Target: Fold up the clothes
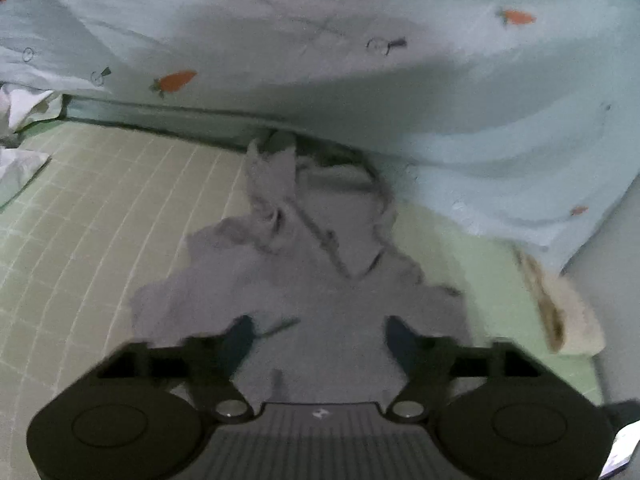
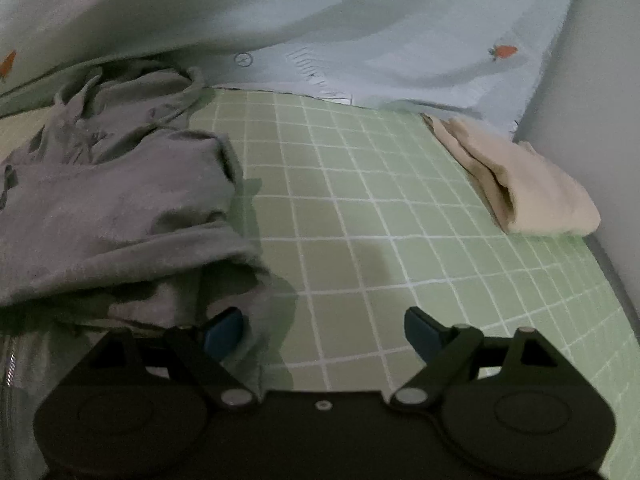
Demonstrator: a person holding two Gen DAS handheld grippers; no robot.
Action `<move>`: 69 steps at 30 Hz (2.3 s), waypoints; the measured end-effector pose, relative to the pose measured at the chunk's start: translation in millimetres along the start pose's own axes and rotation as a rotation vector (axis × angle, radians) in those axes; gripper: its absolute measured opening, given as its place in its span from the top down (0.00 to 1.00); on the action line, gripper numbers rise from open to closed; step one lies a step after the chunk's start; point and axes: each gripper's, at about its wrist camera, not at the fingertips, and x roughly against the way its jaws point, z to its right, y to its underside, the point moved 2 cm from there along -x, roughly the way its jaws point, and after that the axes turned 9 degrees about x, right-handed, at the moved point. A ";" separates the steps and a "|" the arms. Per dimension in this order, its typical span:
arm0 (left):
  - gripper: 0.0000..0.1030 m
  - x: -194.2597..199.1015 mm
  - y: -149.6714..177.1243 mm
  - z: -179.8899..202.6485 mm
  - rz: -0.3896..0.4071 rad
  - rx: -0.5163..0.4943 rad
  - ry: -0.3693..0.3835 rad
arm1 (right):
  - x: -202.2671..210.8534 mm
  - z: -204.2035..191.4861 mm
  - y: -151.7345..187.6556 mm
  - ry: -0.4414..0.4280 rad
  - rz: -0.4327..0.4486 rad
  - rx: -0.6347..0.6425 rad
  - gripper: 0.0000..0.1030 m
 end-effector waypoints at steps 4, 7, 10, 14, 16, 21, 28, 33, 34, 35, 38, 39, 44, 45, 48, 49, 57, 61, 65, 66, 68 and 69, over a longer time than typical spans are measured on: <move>0.13 -3.7 -1.7 -31.3 -0.022 0.054 -0.101 | 15.7 -4.7 -17.0 -0.032 0.061 -0.014 0.12; 0.13 -13.5 -10.1 -67.7 -0.041 0.124 -0.235 | 21.7 -26.0 -40.0 -0.108 0.120 0.004 0.05; 0.13 -24.6 -11.6 -101.2 -0.088 0.201 -0.351 | 24.8 -52.4 -64.3 -0.198 0.172 0.029 0.03; 0.13 -37.0 -8.5 -132.4 -0.124 0.248 -0.414 | 19.0 -98.4 -88.0 -0.392 0.156 0.030 0.03; 0.13 -43.3 -4.5 -143.1 -0.141 0.260 -0.437 | 13.7 -120.9 -95.8 -0.501 0.128 0.015 0.10; 0.11 -44.9 1.4 -151.9 -0.157 0.257 -0.454 | 3.3 -159.1 -101.3 -0.677 0.049 -0.033 0.43; 0.10 -45.8 3.9 -142.3 -0.149 0.229 -0.478 | 6.4 -173.1 -104.6 -0.726 0.075 0.010 0.90; 0.10 -32.4 -3.5 -120.4 -0.082 0.184 -0.444 | 41.3 -147.5 -109.0 -0.690 0.240 0.075 0.92; 0.10 -28.8 -4.9 -113.4 -0.064 0.166 -0.433 | 50.7 -138.3 -109.4 -0.665 0.282 0.085 0.92; 0.10 -25.2 -5.8 -104.4 -0.049 0.146 -0.417 | 59.6 -129.1 -109.8 -0.639 0.322 0.095 0.92; 0.10 -17.8 -5.1 -75.2 -0.030 0.071 -0.354 | 78.0 -95.9 -107.7 -0.531 0.407 0.112 0.92; 0.09 -17.1 -4.2 -65.8 -0.027 0.043 -0.337 | 80.6 -84.4 -105.2 -0.495 0.419 0.113 0.92; 0.09 -35.3 14.8 -41.6 -0.107 -0.037 -0.317 | 57.2 -41.8 -81.8 -0.344 0.330 0.068 0.91; 0.09 -39.6 18.7 -37.7 -0.126 -0.051 -0.315 | 44.0 -36.9 -74.8 -0.329 0.276 0.050 0.91; 0.09 -53.9 31.4 -40.9 -0.190 -0.058 -0.353 | 7.0 -30.2 -52.4 -0.292 0.124 0.027 0.87; 0.09 -56.5 34.0 -45.1 -0.209 -0.034 -0.351 | -2.4 -29.5 -45.2 -0.285 0.088 0.022 0.83; 0.08 -44.8 30.0 -54.0 -0.218 0.055 -0.303 | -3.4 -25.8 -46.7 -0.228 0.059 0.016 0.50; 0.08 -25.9 20.0 -43.1 -0.160 0.022 -0.272 | -0.7 -18.1 -45.0 -0.216 0.042 -0.014 0.33; 0.07 -3.7 8.9 -38.6 -0.073 0.040 -0.203 | 2.2 -21.1 -46.8 -0.214 0.033 0.008 0.28; 0.06 -0.1 6.0 -38.0 -0.052 0.045 -0.184 | 2.7 -23.5 -48.2 -0.217 0.038 0.018 0.27; 0.04 0.3 -0.6 -37.6 -0.032 0.061 -0.140 | 2.5 -28.8 -50.7 -0.218 0.044 0.037 0.24; 0.04 -3.3 -4.3 -37.2 -0.035 0.077 -0.113 | 2.2 -31.5 -51.5 -0.218 0.044 0.048 0.24</move>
